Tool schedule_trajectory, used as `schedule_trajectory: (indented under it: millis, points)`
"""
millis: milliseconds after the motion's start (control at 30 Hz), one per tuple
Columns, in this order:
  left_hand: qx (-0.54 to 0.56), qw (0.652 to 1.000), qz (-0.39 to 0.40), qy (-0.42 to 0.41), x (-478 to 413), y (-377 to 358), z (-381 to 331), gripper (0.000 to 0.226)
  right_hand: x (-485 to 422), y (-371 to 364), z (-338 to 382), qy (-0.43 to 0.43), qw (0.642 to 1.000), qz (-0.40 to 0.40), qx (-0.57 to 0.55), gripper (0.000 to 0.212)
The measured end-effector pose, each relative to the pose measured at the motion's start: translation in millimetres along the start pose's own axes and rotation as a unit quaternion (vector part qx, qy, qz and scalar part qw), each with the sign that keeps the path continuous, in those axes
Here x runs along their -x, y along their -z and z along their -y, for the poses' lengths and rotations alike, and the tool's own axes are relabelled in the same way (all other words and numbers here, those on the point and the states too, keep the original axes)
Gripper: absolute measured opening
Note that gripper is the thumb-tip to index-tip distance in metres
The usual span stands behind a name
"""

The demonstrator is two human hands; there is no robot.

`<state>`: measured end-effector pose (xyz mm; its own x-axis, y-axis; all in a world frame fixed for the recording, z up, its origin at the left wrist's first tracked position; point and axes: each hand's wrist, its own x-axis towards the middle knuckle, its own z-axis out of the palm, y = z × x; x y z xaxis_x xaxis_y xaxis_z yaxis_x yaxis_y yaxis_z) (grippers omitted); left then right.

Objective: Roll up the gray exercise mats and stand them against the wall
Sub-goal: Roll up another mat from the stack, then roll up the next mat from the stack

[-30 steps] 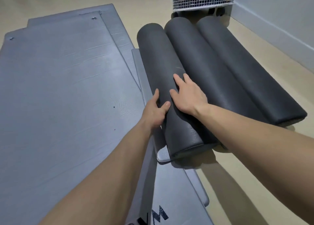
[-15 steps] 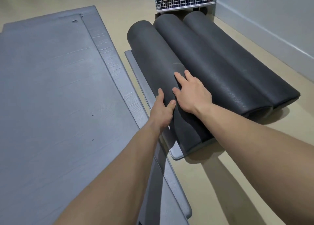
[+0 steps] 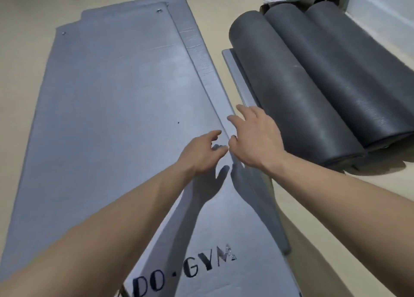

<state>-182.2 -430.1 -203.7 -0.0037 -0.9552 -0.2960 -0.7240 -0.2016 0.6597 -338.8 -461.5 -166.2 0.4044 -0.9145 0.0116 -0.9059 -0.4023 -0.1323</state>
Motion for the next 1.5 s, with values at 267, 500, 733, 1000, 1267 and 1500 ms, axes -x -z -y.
schedule_trajectory:
  millis: [267,500,733,1000,1267,1500]
  points:
    - [-0.205,0.977,0.008,0.065,188,54,175,0.064,97,-80,135,0.198,0.97,0.145,-0.005,0.045]
    - [-0.261,0.963,0.031,-0.056,326,0,232,0.094,201,-95,163,0.293,0.937,0.187,0.046,0.066]
    - [-0.372,0.911,0.123,-0.126,371,-7,241,0.111,252,-101,178,0.395,0.882,0.223,0.126,0.103]
    - [-0.181,0.945,0.272,-0.022,331,74,197,0.037,200,-44,212,0.482,0.798,0.335,0.136,0.061]
    - [-0.235,0.968,0.059,0.066,263,144,185,0.022,106,10,220,0.282,0.936,0.158,0.142,0.032]
    - [-0.308,0.939,-0.092,0.119,232,136,188,0.025,170,-39,217,0.286,0.939,0.045,0.188,0.093]
